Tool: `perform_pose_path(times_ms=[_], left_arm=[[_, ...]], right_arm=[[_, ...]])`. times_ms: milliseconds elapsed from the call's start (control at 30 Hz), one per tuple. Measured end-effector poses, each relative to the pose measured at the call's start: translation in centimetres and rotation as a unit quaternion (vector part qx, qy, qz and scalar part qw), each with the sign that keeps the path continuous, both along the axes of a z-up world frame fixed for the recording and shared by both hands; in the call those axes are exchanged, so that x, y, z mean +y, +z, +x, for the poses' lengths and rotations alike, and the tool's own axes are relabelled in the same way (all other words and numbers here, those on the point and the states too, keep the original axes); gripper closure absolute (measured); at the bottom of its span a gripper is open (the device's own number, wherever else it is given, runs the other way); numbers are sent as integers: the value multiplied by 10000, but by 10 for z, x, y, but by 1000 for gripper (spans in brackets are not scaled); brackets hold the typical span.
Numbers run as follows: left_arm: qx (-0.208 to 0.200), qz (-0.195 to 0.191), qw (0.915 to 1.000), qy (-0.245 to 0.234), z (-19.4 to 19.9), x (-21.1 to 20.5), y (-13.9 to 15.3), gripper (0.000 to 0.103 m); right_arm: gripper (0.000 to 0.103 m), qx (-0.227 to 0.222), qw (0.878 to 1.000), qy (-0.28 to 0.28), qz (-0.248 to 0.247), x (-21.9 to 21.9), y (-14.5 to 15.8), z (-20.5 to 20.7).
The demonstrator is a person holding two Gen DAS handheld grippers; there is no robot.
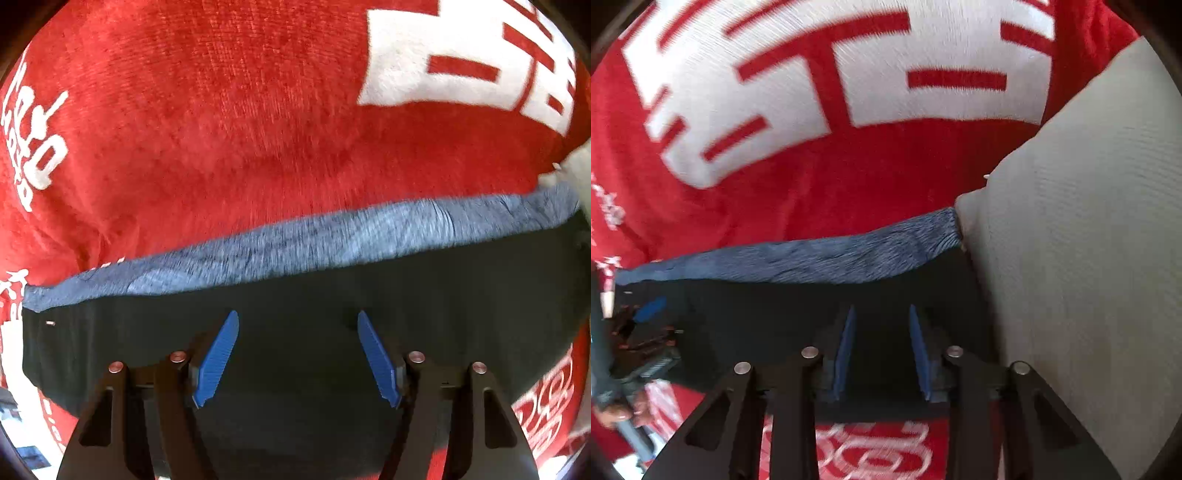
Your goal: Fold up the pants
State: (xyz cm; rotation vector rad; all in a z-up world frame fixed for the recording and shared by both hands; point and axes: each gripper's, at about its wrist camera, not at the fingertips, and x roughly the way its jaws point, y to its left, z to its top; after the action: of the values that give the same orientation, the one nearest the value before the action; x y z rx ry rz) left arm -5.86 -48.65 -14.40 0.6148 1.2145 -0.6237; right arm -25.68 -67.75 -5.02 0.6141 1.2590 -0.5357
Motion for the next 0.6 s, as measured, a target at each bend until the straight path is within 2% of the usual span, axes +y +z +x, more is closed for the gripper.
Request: perform_pose_path(times_ms=[67, 133, 267, 333, 467, 600], left_arm=[[-34, -81, 9999, 81, 7, -6, -6, 33], [-222, -122, 9995, 197, 16, -12, -11, 23], [-159, -266, 9990, 323, 36, -19, -14, 22], [-370, -100, 9981, 487, 50, -19, -13, 22], [-295, -19, 9951, 939, 75, 6, -3, 22], [-500, 208, 9957, 754, 59, 42, 12, 23]], right_arm=[[73, 122, 9998, -115, 51, -9, -16, 7], [73, 92, 9999, -51, -112, -12, -21, 15], [70, 151, 9988, 161, -438, -8, -22, 28], [68, 155, 9991, 114, -374, -9, -21, 30], [57, 42, 9999, -32, -91, -12, -10, 20], [56, -63, 9996, -48, -256, 11, 6, -4]])
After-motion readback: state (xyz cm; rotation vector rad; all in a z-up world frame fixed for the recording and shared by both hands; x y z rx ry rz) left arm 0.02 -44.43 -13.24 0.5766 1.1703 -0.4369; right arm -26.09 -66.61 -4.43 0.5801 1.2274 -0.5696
